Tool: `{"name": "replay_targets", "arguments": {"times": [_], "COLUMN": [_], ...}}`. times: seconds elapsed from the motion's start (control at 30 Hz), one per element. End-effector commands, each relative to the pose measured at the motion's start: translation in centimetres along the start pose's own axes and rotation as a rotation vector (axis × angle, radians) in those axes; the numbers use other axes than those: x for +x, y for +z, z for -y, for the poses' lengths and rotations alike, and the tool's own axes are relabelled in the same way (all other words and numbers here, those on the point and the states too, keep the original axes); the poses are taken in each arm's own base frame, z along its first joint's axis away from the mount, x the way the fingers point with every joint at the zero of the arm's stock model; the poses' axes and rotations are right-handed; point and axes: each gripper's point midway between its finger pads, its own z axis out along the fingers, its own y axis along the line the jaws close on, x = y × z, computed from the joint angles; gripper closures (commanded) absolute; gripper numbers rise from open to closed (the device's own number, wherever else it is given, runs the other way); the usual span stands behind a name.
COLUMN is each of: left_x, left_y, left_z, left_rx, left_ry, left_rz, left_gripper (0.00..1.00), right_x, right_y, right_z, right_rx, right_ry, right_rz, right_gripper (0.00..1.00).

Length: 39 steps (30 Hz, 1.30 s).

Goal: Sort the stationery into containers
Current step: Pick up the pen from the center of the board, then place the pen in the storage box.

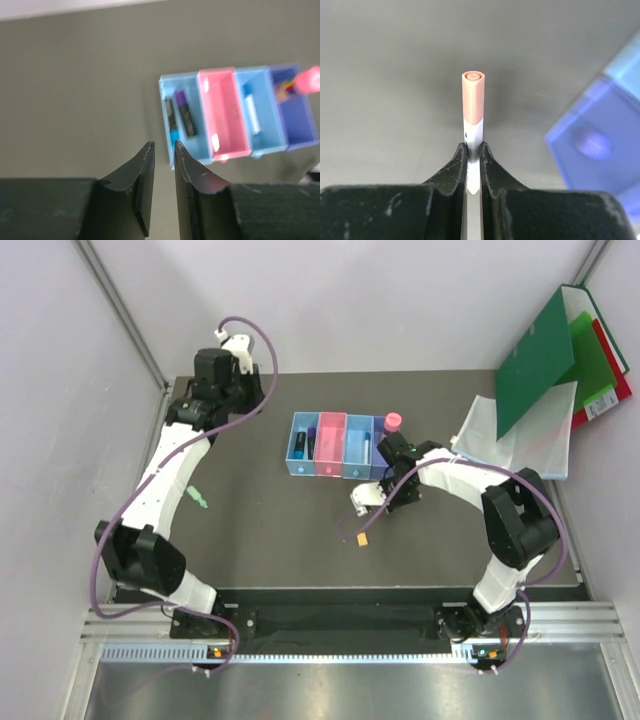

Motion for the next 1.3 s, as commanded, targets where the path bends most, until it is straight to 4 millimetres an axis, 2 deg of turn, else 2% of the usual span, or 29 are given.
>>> {"name": "replay_targets", "arguments": {"times": [0.0, 0.07, 0.17, 0.23, 0.43, 0.5, 0.53, 0.57, 0.73, 0.77, 0.83, 0.93, 1.03, 1.27], "left_x": [1.9, 3.6, 4.4, 5.1, 5.6, 5.6, 5.7, 5.8, 7.7, 7.8, 8.5, 9.0, 9.1, 9.5], "left_y": [-3.2, -3.6, -4.9, -5.2, -6.7, -7.0, -7.1, -7.2, -7.1, -7.2, -7.0, -6.8, -6.8, -6.4], "left_z": [-3.0, -4.0, -5.0, -5.5, -6.2, -6.4, -6.5, -6.6, -7.5, -7.6, -8.0, -8.1, -8.1, -8.2], "left_rx": [-0.14, -0.186, -0.23, -0.252, -0.287, -0.297, -0.302, -0.304, -0.331, -0.334, -0.342, -0.344, -0.337, -0.334], "left_ry": [0.104, 0.118, 0.165, 0.173, 0.203, 0.212, 0.221, 0.226, 0.279, 0.288, 0.311, 0.319, 0.322, 0.328], "left_rz": [-0.003, -0.034, -0.035, -0.049, -0.028, -0.023, -0.026, -0.028, -0.059, -0.057, -0.067, -0.075, -0.077, -0.087], "left_gripper": [0.74, 0.75, 0.8, 0.85, 0.84, 0.84, 0.84, 0.83, 0.88, 0.89, 0.9, 0.91, 0.92, 0.92], "right_x": [-3.0, -3.5, -4.4, -4.9, -7.7, -8.9, -9.5, -9.9, -10.7, -10.6, -9.9, -8.7, -7.7, -4.9], "right_y": [-6.1, -7.3, -9.9, -10.8, -14.0, -14.9, -16.0, -15.5, -15.7, -14.6, -14.1, -11.6, -10.2, -8.8], "right_z": [3.5, 3.6, 4.3, 4.8, 9.0, 11.0, 12.5, 13.1, 17.1, 17.5, 18.7, 19.9, 20.9, 23.1], "right_rx": [0.166, 0.184, 0.227, 0.245, 0.278, 0.289, 0.316, 0.297, 0.342, 0.325, 0.326, 0.287, 0.275, 0.301], "right_ry": [0.218, 0.316, 0.426, 0.529, 0.847, 0.976, 1.009, 1.088, 1.231, 1.282, 1.345, 1.434, 1.486, 1.555], "right_rz": [0.114, 0.136, 0.177, 0.206, 0.356, 0.417, 0.466, 0.488, 0.587, 0.585, 0.611, 0.612, 0.614, 0.63], "right_gripper": [1.0, 1.0, 1.0, 1.0, 1.0, 1.0, 1.0, 1.0, 1.0, 1.0, 1.0, 1.0, 1.0, 1.0]}}
